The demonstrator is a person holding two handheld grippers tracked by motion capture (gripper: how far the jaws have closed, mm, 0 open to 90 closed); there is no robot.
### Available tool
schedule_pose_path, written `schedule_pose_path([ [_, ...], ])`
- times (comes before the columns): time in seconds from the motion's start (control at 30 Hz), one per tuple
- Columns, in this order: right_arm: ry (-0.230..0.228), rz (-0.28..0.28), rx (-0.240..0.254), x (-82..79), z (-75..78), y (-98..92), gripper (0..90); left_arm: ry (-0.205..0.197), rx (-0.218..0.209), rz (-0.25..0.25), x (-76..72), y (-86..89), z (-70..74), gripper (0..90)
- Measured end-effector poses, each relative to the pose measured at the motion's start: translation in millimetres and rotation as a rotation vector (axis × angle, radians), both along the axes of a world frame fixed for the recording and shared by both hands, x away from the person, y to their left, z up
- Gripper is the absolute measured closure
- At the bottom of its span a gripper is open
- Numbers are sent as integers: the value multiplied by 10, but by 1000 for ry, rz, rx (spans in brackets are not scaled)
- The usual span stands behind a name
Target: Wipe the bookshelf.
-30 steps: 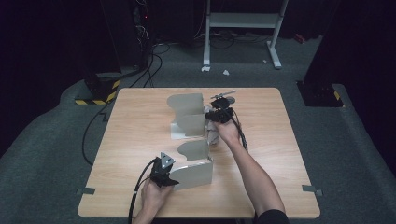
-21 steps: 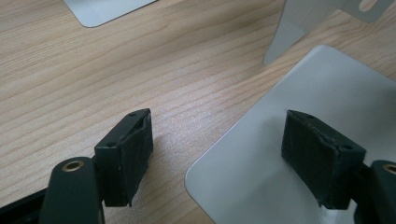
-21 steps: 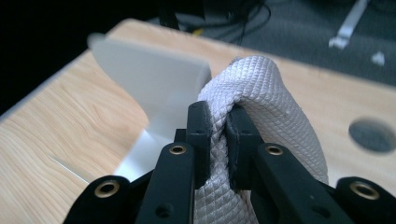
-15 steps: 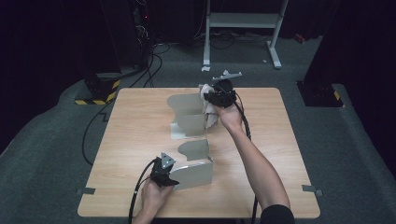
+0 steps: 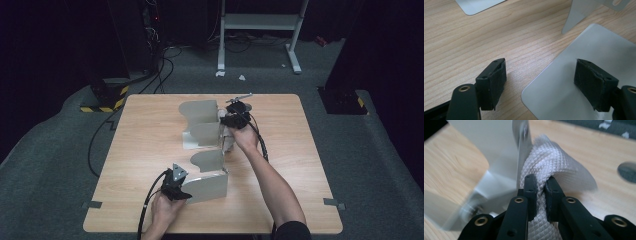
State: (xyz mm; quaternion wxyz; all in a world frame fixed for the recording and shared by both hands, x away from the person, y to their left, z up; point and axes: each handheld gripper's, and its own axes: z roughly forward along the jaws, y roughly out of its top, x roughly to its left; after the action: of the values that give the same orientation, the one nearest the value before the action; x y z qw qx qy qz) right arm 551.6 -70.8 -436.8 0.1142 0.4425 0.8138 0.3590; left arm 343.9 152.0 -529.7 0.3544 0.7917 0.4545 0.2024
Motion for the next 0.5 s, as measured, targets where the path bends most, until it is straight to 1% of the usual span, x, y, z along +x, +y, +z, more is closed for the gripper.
schedule_pose_path([
  [0.03,0,0,0,0,0,0,823,-1,2,-1,0,1,0,260],
  [0.07,8,-1,-5,-6,-46,16,823,1,0,0,-1,0,0,260],
  [0.1,20,-3,-9,-15,-118,33,823,1,-1,1,-1,0,0,260],
  [0.13,34,-3,0,-22,-163,39,823,1,-3,1,-1,-1,-1,260],
  [0.17,54,3,3,-36,-239,50,822,0,-1,0,0,1,0,260],
  [0.2,73,16,-24,-67,-337,83,822,2,-4,2,-2,-1,-1,260],
  [0.23,73,16,-24,-67,-337,83,822,2,-4,2,-2,-1,-1,260],
  [0.3,79,20,-50,-107,-447,118,821,0,-1,2,-3,0,-1,260],
  [0.33,101,10,-47,-121,-524,103,821,0,-2,1,-2,0,-1,260],
  [0.37,101,10,-47,-121,-524,103,821,0,-2,1,-2,0,-1,260],
  [0.4,112,5,-42,-130,-540,93,821,0,-2,1,-2,1,-1,260],
  [0.43,114,7,-25,-168,-541,55,821,1,-4,2,-3,0,-2,260],
  [0.5,109,9,-24,-184,-522,44,821,-1,-2,0,-1,1,-1,261],
])
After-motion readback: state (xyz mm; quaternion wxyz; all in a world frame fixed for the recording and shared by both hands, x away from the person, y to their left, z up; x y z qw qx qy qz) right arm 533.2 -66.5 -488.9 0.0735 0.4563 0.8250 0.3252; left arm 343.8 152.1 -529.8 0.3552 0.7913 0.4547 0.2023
